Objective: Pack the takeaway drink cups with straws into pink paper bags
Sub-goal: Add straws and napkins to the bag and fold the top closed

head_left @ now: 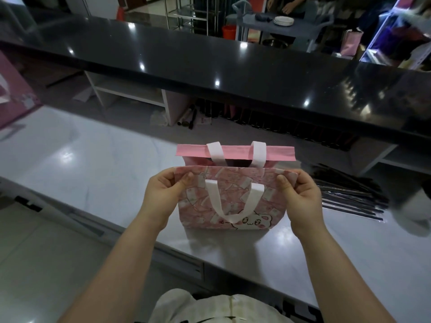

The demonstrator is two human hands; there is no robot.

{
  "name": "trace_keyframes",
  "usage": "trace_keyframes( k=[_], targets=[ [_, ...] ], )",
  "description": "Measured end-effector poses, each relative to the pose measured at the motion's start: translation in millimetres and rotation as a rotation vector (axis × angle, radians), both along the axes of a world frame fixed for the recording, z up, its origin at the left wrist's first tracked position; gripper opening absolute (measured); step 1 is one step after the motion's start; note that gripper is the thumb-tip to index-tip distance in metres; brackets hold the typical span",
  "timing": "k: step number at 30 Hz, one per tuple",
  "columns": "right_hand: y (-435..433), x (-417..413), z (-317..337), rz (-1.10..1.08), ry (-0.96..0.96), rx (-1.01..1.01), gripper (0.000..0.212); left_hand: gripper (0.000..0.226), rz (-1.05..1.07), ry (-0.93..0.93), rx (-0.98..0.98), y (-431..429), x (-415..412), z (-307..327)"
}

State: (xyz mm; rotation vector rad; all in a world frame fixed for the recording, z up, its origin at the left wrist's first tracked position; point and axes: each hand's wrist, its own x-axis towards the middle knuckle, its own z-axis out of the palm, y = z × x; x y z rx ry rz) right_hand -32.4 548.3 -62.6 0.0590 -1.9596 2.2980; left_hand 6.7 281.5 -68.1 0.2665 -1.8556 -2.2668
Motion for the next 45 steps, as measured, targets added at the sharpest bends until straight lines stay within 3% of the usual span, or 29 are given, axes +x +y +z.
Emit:
trace_keyframes(
  k=[6, 10, 16, 23, 29, 31, 34, 36, 41, 45],
  targets=[
    [15.7, -6.9, 4.2, 0.068, 0.053, 0.057, 0.009, 0.016, 0.092, 0.12, -0.153, -2.6, -0.3, 0.7],
    [29.0, -26.9, 10.5, 0.131, 0.028, 0.212, 0.006, 0.018, 0.04, 0.138, -0.346, -13.2, -11.4, 7.6],
    [26.5, -54.7, 10.0, 0.317, -0.095, 0.104, 0.012, 0.016, -0.1, 0.051, -0.215, -17.8, -35.0, 12.0],
    [18.1, -57.0, -2.2, 0.118, -0.022, 0.006, 0.028, 0.023, 0.043, 0.084, -0.178, -13.8, -37.6, 5.5],
    [15.6, -55.8, -4.7, -0.006, 0.047, 0.055, 0.027, 0.032, 0.122, 0.107, -0.109, -7.6, -36.8, 2.6],
    [15.6, -56.4, -5.9, -0.039, 0.057, 0.083, 0.037, 0.038, 0.109, 0.116, -0.109, -5.9, -36.0, 5.5],
    [20.0, -54.7, 0.3, -0.01, 0.129, 0.282, 0.06, 0.053, 0.049, 0.116, -0.121, -2.9, -35.6, 13.6],
    [25.6, -55.2, 14.8, 0.099, 0.251, 0.526, 0.071, 0.048, 0.04, 0.133, -0.233, -0.5, -36.4, 18.9],
    [26.5, -64.5, 62.0, 0.381, 0.321, 1.084, 0.067, 0.033, 0.082, 0.172, -0.486, 3.5, -36.8, 23.2],
    [18.5, -61.2, 84.0, 0.445, 0.309, 1.144, 0.069, 0.033, 0.105, 0.212, -0.539, 3.2, -34.6, 21.3]
  ],
)
